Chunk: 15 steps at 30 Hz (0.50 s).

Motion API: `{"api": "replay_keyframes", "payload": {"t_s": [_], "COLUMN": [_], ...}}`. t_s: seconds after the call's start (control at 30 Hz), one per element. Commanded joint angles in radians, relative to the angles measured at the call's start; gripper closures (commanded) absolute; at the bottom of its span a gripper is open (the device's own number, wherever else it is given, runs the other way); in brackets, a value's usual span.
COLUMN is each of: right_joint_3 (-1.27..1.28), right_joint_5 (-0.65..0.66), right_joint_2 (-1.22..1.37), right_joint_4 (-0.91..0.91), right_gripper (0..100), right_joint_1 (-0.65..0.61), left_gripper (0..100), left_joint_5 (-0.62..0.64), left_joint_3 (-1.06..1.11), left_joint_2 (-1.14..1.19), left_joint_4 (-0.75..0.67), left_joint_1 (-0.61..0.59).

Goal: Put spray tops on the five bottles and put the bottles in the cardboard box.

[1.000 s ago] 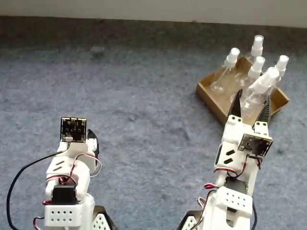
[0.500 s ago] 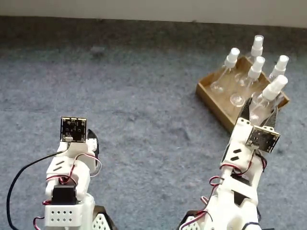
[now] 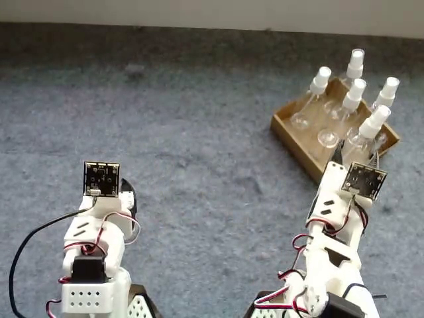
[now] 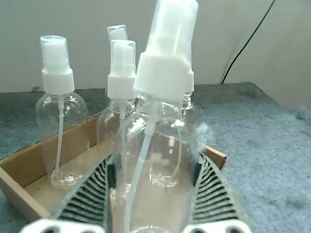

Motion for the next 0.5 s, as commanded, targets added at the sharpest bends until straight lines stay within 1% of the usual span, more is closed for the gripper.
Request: {"api": "replay_keyframes", "payload": {"t_s": [0.0,0.2,0.47], "right_joint_3": [-0.059,-0.056,-0.054], "right_joint_5": [-0.002,-0.002,-0.002], "right_joint_2": [-0.001,-0.001,-0.005], "right_joint_4": [-0.041,-0.186,-0.191], "right_gripper": [99.1,99.1,99.1], "right_joint_1": [-0.010,-0.013,-0.010], "left_gripper": [100,100,100], "left_joint_5": [-0.009,-0.009,-0.009], "left_joint_3": [0.019,0.019,0.019], "left_joint_2": [0.007,0.007,0.007], "left_joint_4": [0.003,0.003,0.003], "left_joint_1": [0.018,0.018,0.015]}}
